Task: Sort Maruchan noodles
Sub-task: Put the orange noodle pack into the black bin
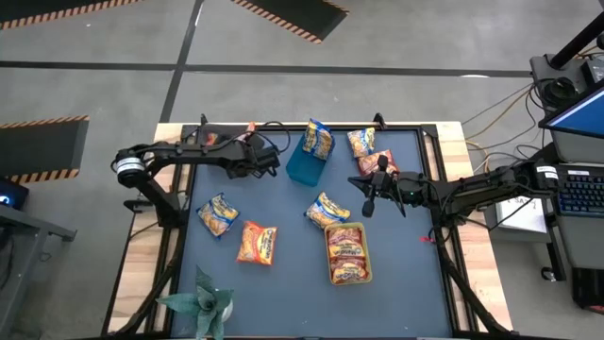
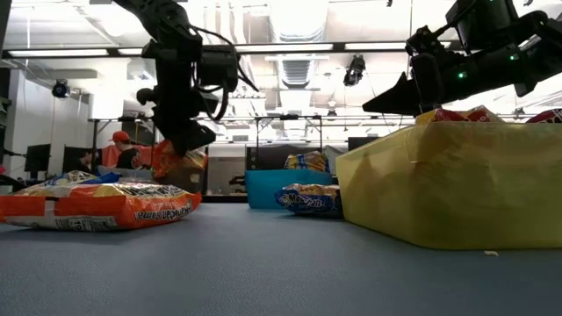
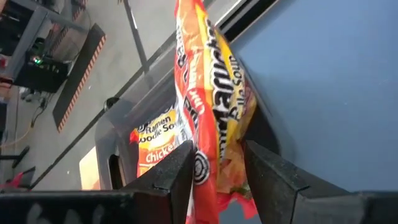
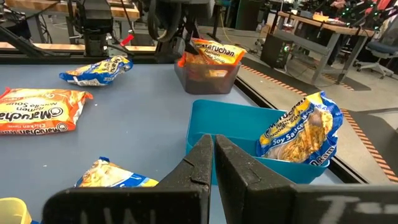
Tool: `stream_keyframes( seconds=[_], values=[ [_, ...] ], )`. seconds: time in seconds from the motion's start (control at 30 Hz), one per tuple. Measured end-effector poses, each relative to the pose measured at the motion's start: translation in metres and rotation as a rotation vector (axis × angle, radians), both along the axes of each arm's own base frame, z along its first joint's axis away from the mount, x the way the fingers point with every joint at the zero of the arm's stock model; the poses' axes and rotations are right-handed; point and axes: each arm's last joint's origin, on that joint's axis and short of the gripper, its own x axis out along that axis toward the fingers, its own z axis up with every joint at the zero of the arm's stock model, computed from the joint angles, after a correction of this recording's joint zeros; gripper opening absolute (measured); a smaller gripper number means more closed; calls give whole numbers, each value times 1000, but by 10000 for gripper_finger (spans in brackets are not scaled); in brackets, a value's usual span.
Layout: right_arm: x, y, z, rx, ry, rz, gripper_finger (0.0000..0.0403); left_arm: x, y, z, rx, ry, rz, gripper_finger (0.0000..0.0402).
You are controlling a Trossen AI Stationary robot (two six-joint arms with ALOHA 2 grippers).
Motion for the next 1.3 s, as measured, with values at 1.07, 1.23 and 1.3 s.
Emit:
stream_keyframes(
  seconds=[1.07, 1.23, 1.3],
  values=[
    [0, 0, 0, 7, -2, 0, 9, 8, -2, -8, -35, -48, 14, 126],
    [0, 0, -1, 8, 7, 0, 9, 10, -10, 15, -28, 1, -46, 126],
    [0, 0, -2, 8, 16, 0, 9, 10, -15, 24, -36, 41, -94, 126]
  ],
)
